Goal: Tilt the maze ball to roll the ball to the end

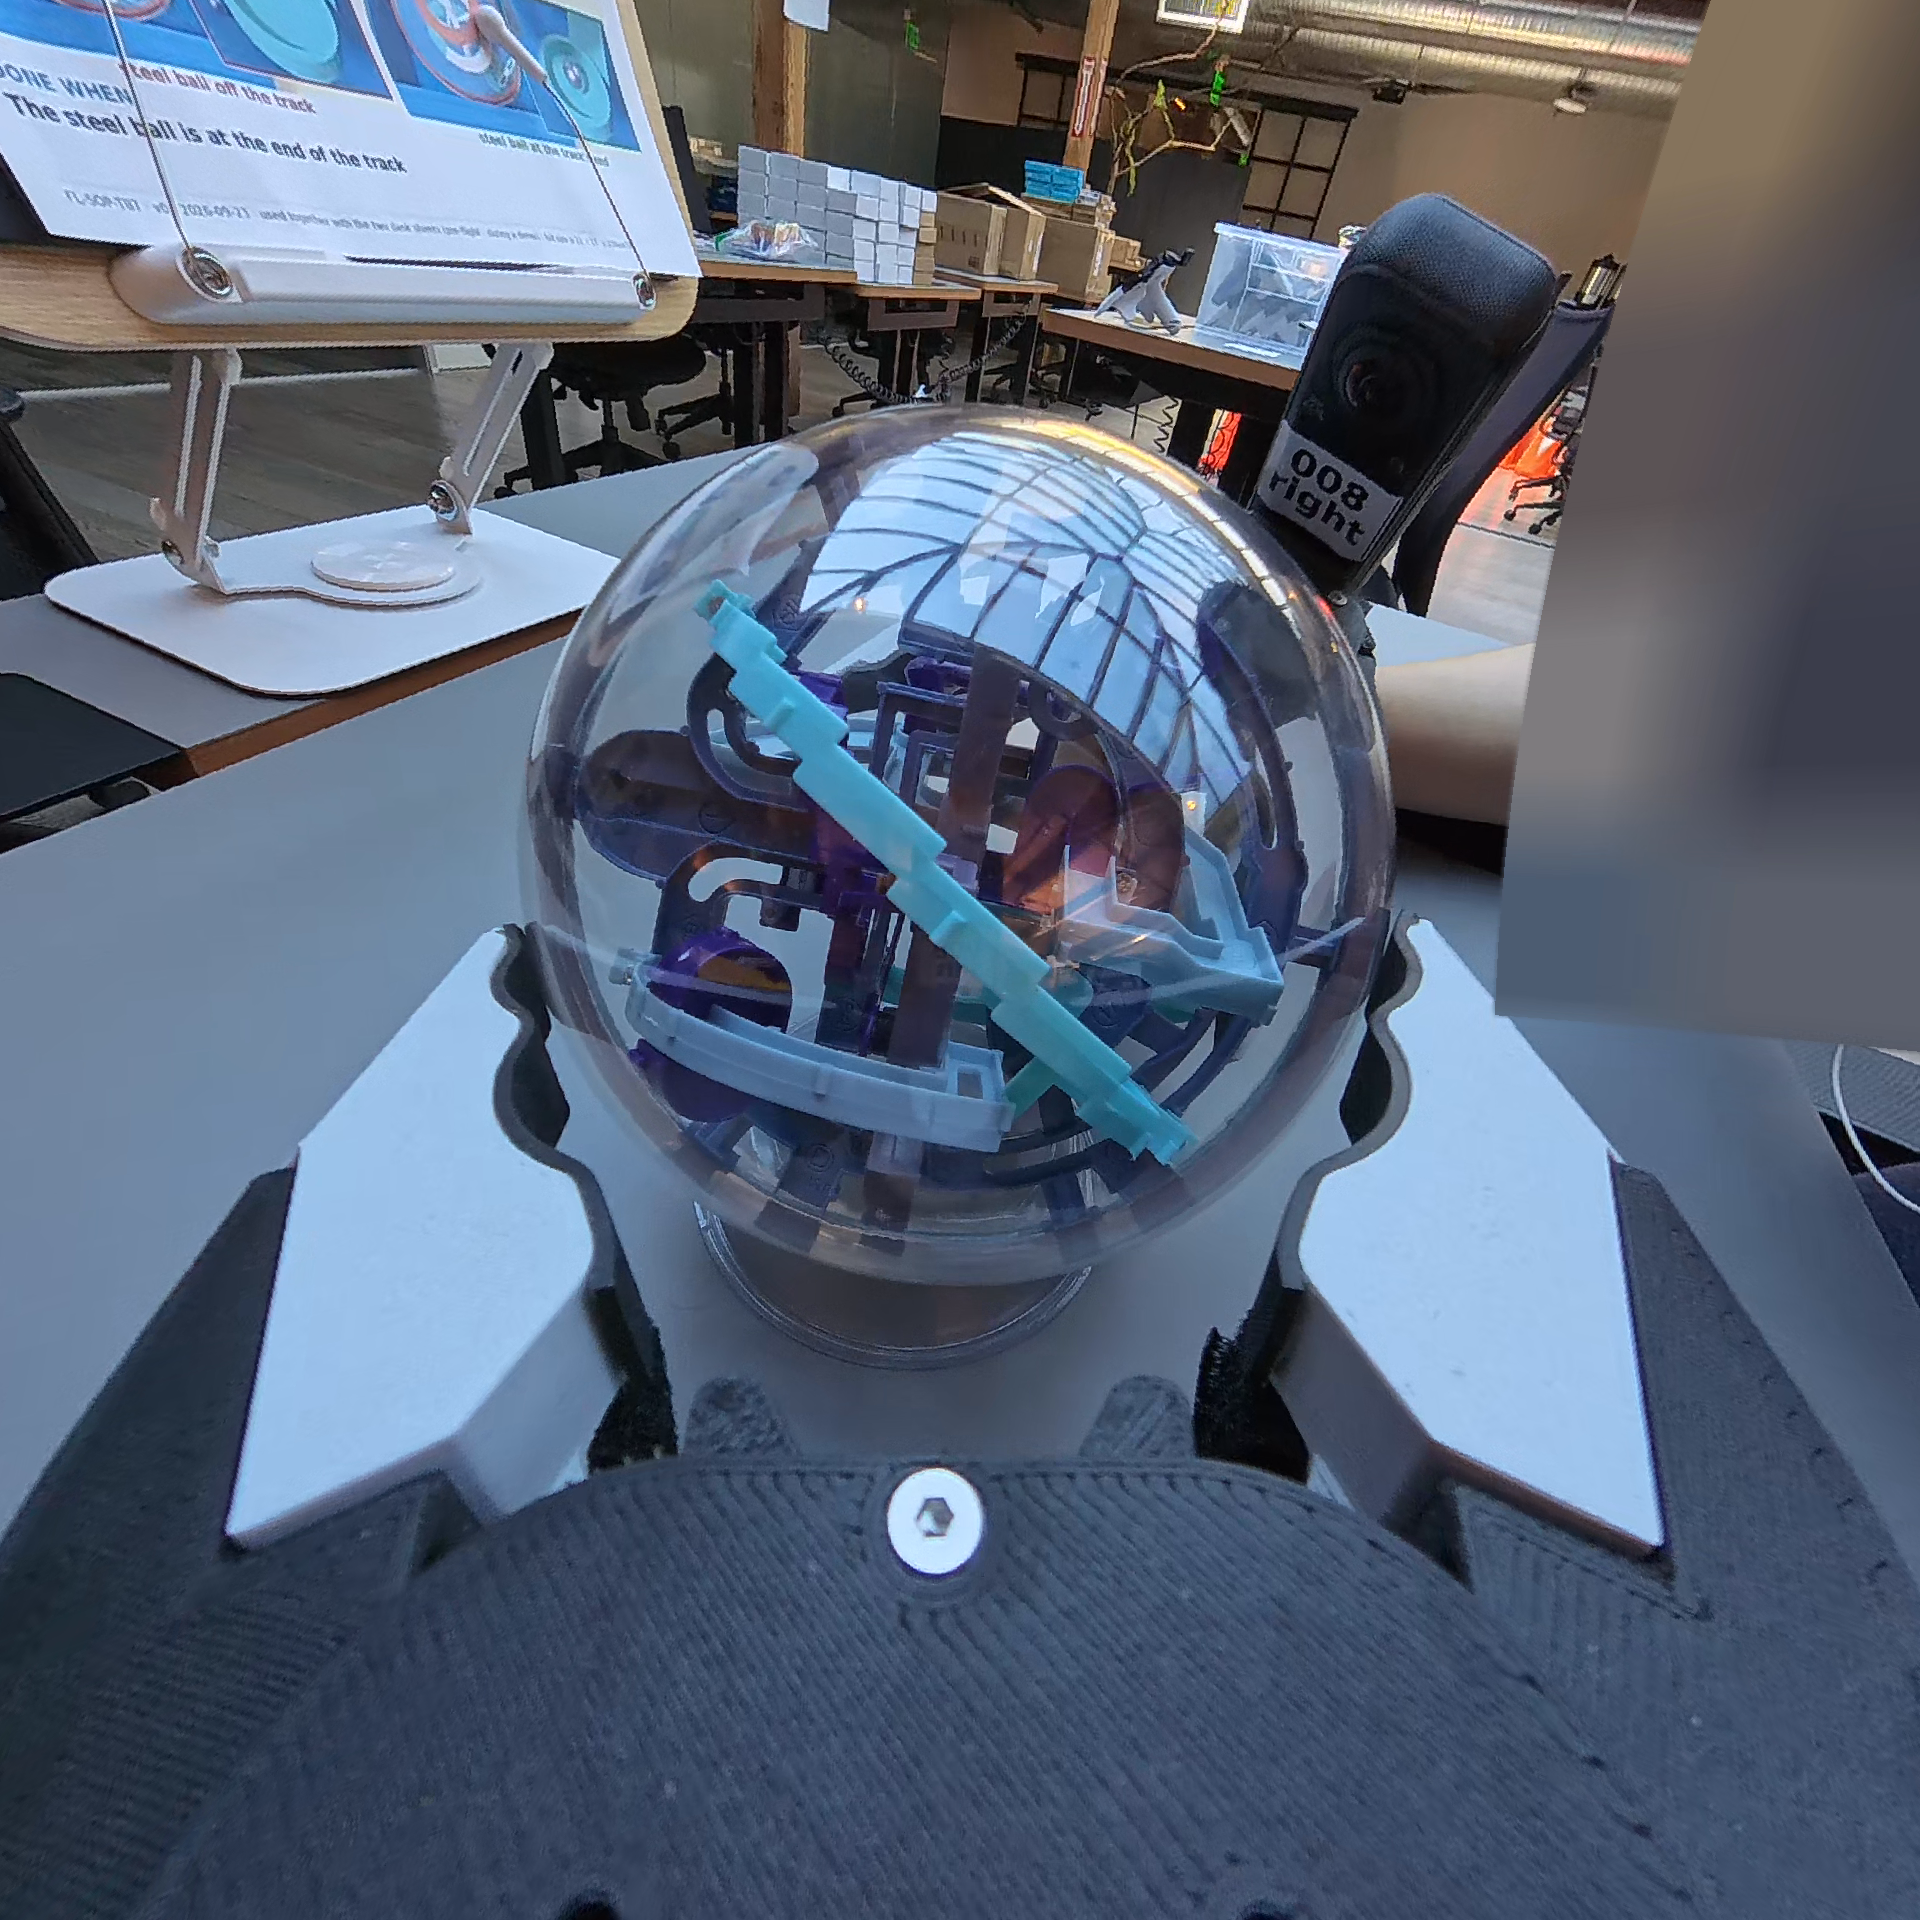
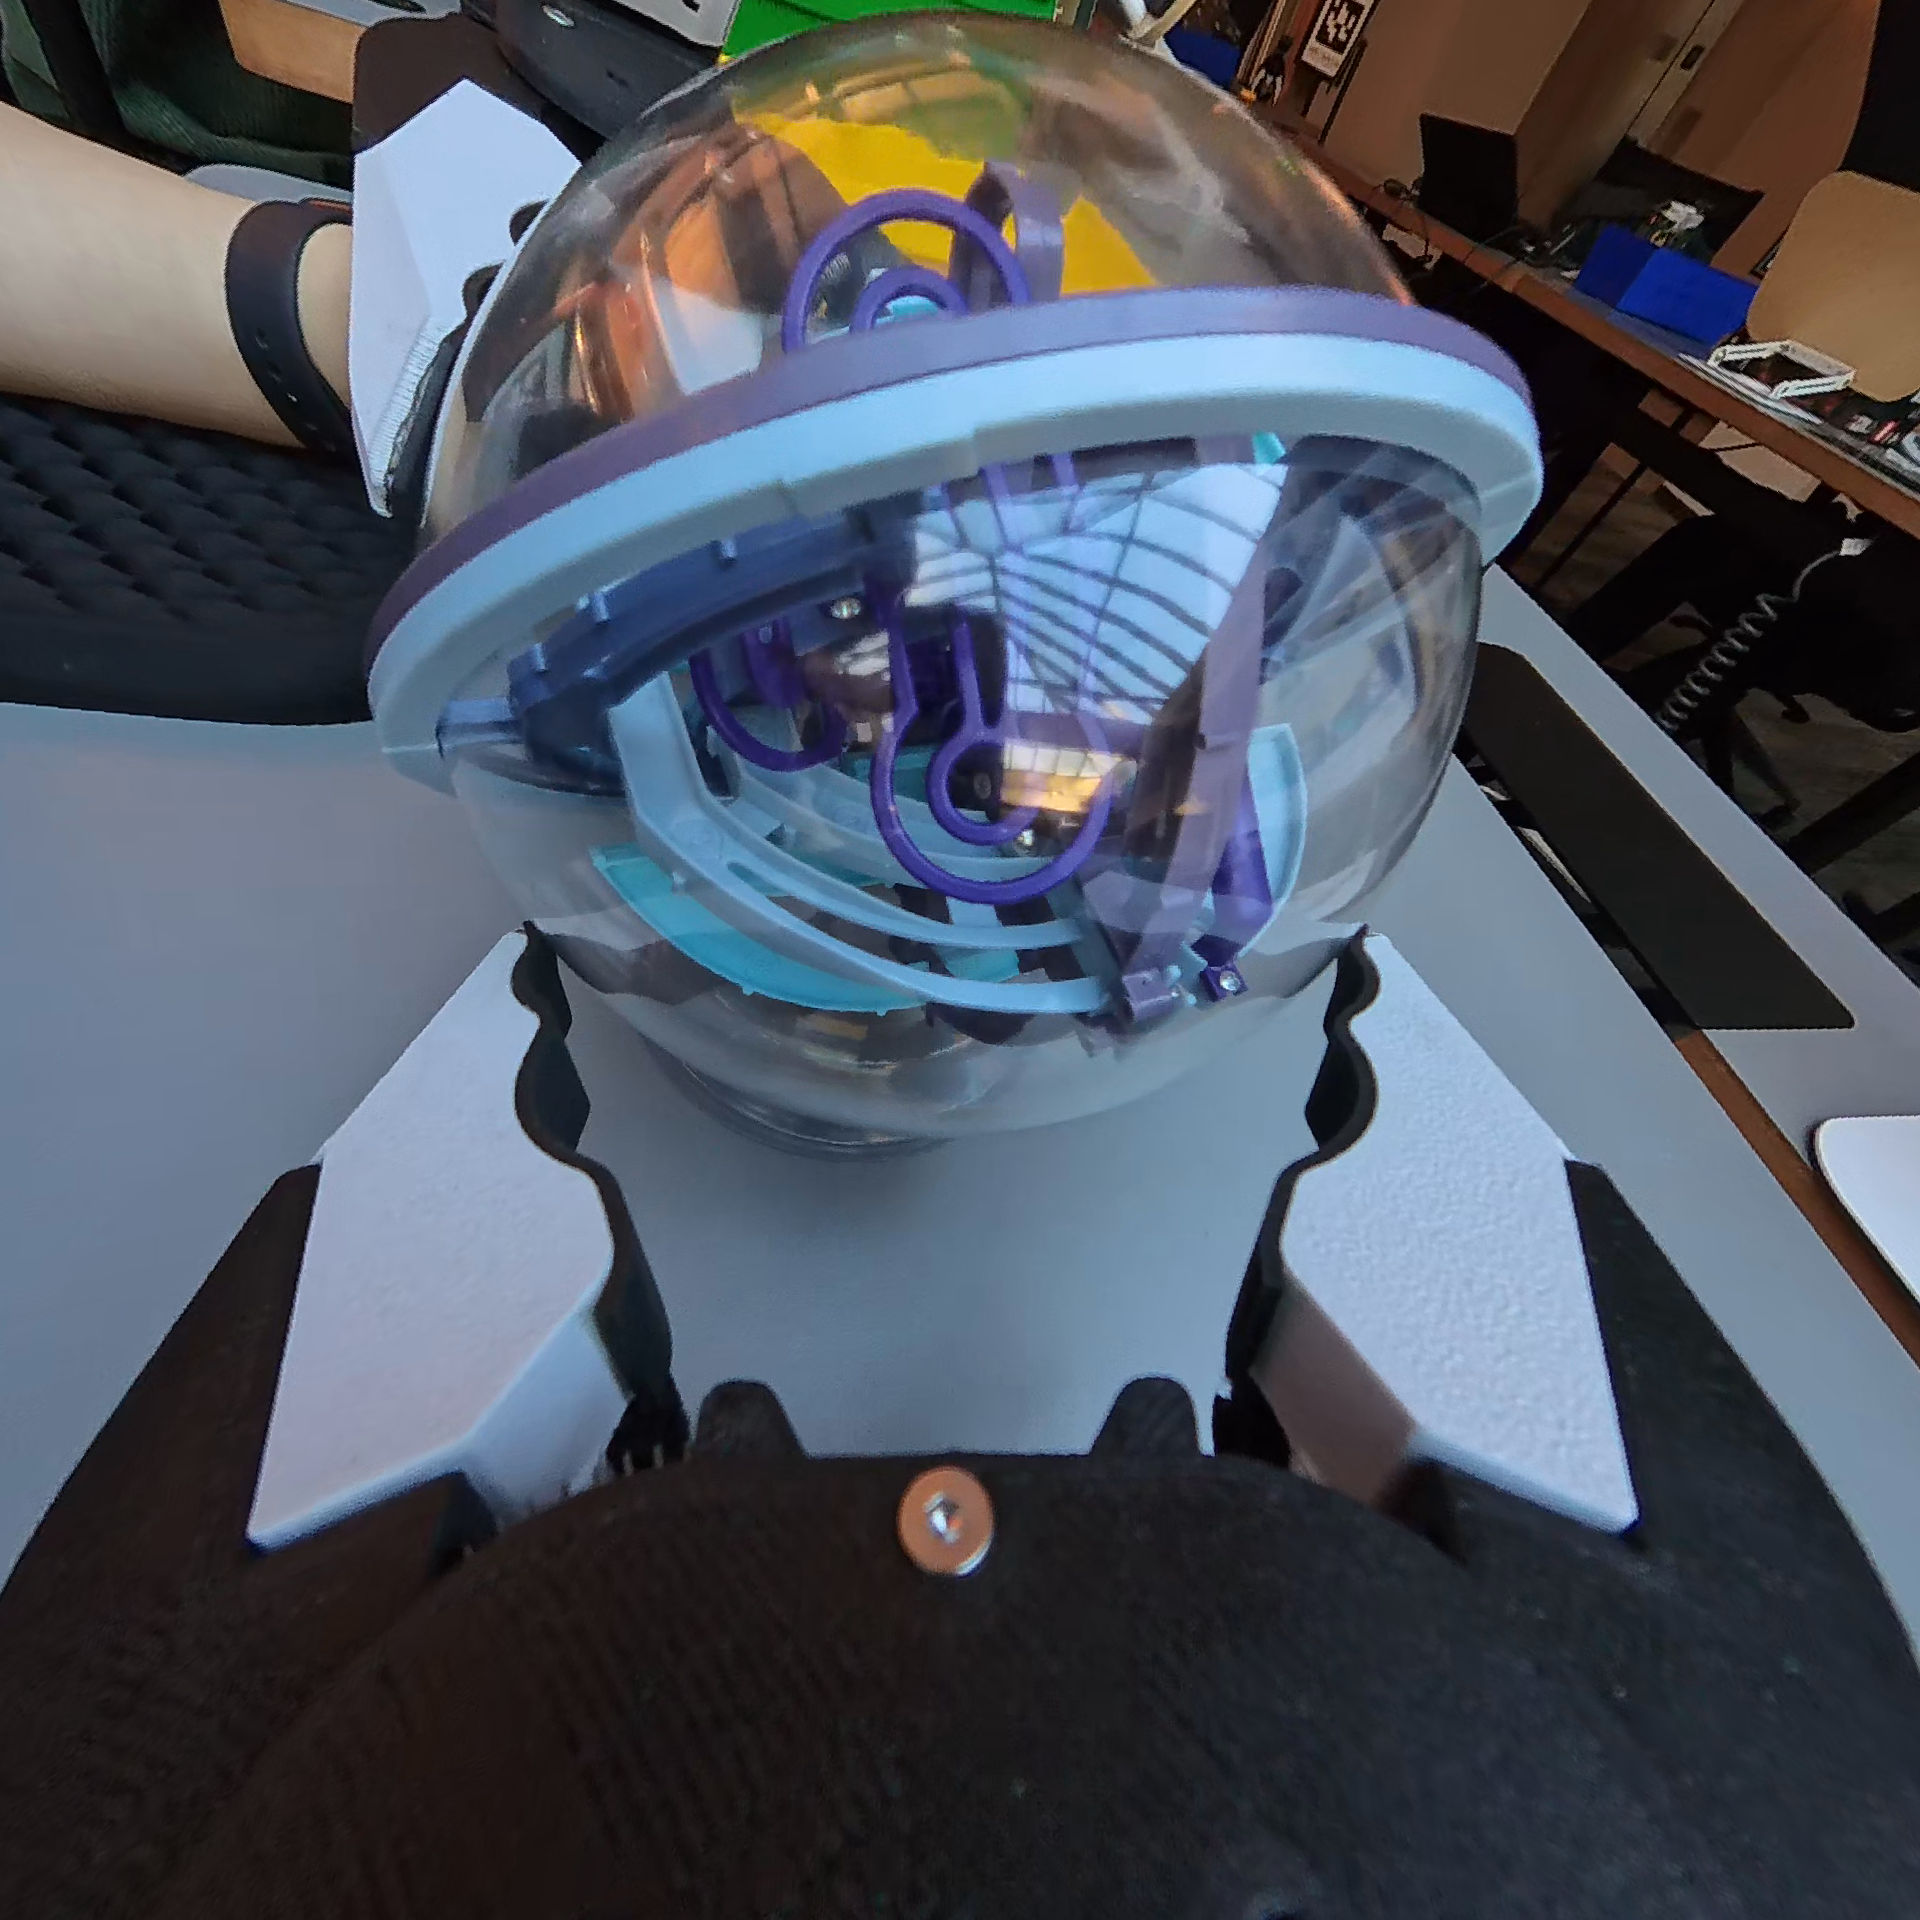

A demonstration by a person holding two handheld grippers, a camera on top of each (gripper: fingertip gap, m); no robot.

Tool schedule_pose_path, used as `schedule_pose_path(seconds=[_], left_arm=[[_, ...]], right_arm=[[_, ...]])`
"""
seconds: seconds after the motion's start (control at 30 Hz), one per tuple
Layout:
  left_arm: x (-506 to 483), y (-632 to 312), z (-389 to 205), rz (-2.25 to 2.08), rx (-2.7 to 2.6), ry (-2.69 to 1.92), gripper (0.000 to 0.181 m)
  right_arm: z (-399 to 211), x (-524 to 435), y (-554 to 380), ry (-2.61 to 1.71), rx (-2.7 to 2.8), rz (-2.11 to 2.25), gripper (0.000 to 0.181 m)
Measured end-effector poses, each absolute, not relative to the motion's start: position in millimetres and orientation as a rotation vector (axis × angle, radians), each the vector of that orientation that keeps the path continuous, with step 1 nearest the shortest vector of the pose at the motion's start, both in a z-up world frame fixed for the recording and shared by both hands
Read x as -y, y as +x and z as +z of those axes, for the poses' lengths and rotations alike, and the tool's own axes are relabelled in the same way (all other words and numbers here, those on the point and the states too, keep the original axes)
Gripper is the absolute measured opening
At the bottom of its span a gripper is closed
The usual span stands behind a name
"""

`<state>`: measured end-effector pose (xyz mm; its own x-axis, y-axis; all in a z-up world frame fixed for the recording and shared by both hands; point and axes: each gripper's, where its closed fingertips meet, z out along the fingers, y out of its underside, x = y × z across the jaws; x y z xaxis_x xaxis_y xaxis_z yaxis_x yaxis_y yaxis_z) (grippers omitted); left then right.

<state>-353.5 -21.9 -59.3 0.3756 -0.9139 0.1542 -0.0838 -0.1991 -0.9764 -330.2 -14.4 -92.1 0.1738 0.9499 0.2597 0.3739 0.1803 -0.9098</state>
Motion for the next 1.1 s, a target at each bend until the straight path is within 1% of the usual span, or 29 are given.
schedule_pose_path(seconds=[0.2, 0.5, 1.1], left_arm=[[23, -354, -66, -0.916, -0.989, -1.571, 0.152], [23, -352, -67, -0.938, -0.985, -1.584, 0.153], [31, -348, -28, -1.112, -0.825, -1.661, 0.153]], right_arm=[[-92, 15, -330, -1.377, 1.39, 0.698, 0.143], [-89, 16, -329, -1.382, 1.388, 0.722, 0.142], [-44, 28, -327, -1.416, 1.294, 0.942, 0.142]])
